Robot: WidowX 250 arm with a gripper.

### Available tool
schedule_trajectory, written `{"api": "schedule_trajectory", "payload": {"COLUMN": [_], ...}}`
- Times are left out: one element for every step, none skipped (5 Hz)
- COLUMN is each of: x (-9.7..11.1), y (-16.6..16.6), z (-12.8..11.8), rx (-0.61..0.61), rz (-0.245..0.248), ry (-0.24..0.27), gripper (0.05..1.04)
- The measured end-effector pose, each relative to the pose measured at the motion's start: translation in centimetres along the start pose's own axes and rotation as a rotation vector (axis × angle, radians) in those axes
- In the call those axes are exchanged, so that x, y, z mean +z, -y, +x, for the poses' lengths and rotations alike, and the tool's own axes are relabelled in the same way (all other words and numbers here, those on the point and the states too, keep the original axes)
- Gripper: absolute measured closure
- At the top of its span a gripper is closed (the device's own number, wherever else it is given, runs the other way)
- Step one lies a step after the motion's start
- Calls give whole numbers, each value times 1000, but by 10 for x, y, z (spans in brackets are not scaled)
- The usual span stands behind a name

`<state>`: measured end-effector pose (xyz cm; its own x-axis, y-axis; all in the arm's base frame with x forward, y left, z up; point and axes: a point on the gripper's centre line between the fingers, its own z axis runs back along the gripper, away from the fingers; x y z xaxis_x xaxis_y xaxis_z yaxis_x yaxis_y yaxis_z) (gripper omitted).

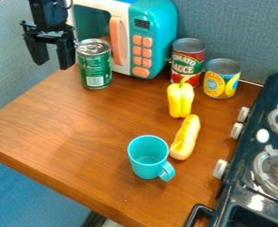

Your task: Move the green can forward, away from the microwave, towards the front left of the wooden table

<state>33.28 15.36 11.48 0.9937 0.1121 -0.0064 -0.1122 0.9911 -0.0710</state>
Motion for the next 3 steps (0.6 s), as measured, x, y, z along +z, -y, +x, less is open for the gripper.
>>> {"api": "schedule_trajectory", "payload": {"x": [-16,-17,-9], "y": [1,-2,4], "z": [-3,6,19], "rx": [2,0,-20], "rz": [-16,2,13], "ry": [-45,2,56], "gripper": [82,82,82]}}
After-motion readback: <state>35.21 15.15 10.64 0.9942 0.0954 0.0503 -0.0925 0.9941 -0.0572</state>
